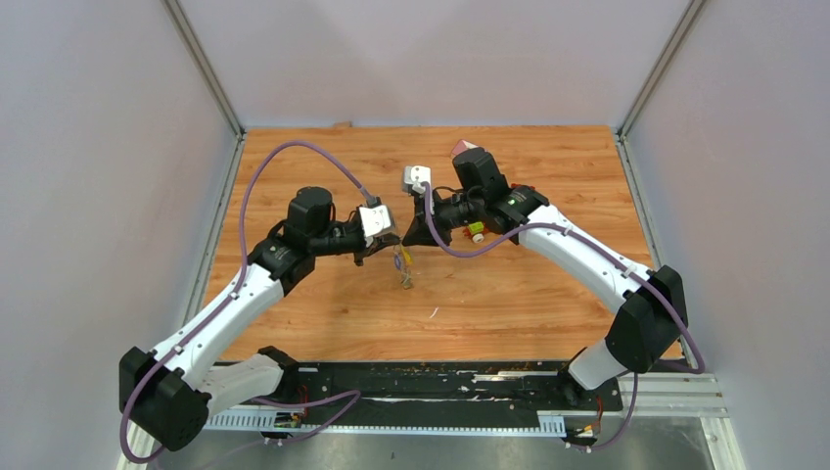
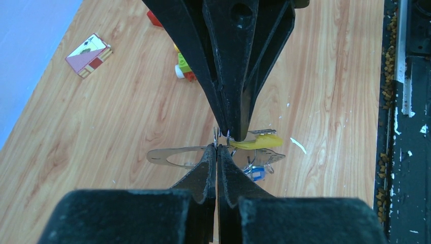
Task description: Put the keys on the keyring
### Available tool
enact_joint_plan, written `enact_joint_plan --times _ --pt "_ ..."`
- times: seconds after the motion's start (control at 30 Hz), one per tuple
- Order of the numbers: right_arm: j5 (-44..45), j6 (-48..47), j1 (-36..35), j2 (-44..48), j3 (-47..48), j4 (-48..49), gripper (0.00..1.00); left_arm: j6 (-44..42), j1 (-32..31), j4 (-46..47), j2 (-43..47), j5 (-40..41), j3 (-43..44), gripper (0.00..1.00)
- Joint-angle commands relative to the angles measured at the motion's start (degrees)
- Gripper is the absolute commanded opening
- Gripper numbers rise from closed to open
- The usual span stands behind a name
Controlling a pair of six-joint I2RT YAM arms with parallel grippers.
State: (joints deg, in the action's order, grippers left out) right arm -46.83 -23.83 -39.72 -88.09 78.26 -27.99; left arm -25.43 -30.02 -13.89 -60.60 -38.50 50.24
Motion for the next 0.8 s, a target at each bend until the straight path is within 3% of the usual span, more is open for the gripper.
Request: enact_joint_plan --times 0.0,0.77 --pt "-0.57 0.98 0.03 -0.22 2.03 1.97 0.00 -0.52 -0.30 2.25 2.05 -0.90 -0.25 0.00" --pt "1.61 3.55 0.95 -2.08 3.74 1.77 0.00 -3.27 -0.92 0.86 3.08 -0.66 -1.06 0.00"
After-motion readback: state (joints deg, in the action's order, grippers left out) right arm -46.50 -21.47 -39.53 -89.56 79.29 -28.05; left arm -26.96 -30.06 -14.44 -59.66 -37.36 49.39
